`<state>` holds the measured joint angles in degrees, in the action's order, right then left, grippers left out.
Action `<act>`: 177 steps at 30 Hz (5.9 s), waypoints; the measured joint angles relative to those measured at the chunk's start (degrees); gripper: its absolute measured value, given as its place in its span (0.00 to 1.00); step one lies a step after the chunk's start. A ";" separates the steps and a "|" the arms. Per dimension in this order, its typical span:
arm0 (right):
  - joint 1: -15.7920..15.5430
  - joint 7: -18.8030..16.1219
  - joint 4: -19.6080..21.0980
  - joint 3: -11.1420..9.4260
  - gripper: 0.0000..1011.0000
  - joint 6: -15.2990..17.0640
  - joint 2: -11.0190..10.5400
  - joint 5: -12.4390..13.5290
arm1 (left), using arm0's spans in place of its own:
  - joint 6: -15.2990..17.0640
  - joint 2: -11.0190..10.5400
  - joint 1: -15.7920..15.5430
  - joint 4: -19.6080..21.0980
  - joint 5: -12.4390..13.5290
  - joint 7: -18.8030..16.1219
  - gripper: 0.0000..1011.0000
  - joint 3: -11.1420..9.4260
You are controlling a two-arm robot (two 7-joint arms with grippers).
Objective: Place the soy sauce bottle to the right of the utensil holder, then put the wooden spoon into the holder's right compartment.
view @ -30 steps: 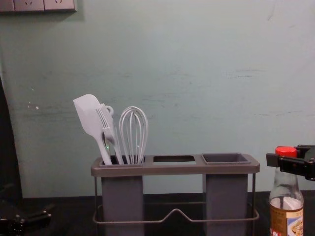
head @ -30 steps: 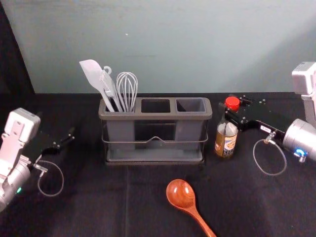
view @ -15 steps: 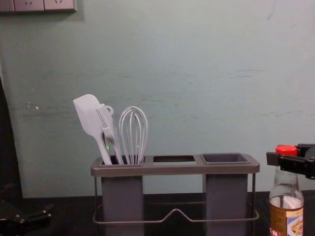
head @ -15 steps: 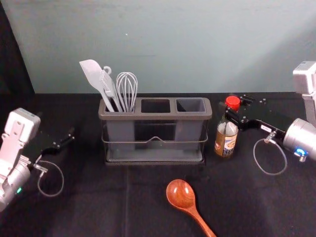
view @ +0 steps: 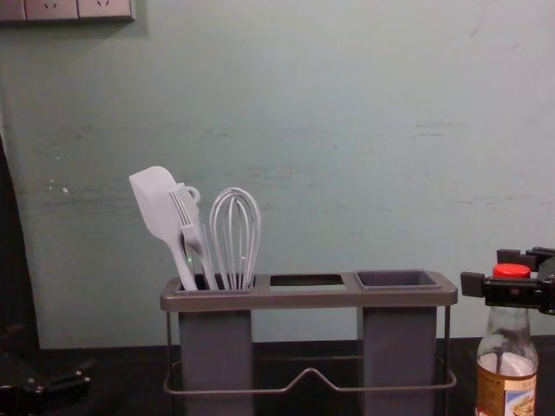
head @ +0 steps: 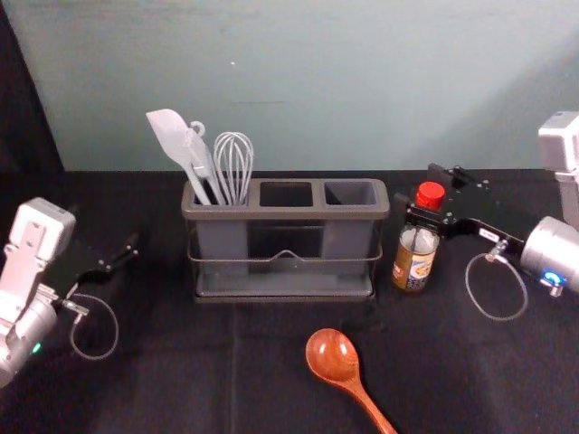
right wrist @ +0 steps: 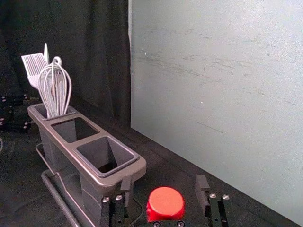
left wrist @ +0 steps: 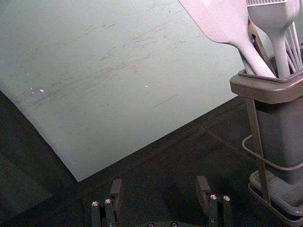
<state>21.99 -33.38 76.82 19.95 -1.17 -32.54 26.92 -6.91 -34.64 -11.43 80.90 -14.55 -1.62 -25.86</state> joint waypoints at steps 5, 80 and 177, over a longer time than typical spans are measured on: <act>0.00 0.00 0.00 0.00 0.97 0.00 0.00 0.00 | 0.00 0.00 0.00 0.00 0.00 0.00 1.00 0.00; -2.36 11.40 32.21 10.59 0.99 62.09 0.44 -5.80 | 0.00 0.00 0.00 0.00 0.00 0.00 1.00 0.00; -2.03 9.98 22.10 13.58 0.94 63.60 8.99 -18.49 | 0.00 0.00 0.00 0.00 0.00 0.00 1.00 0.00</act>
<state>19.95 -23.40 98.93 33.54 62.43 -23.55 8.43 -6.91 -34.65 -11.43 80.90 -14.55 -1.62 -25.86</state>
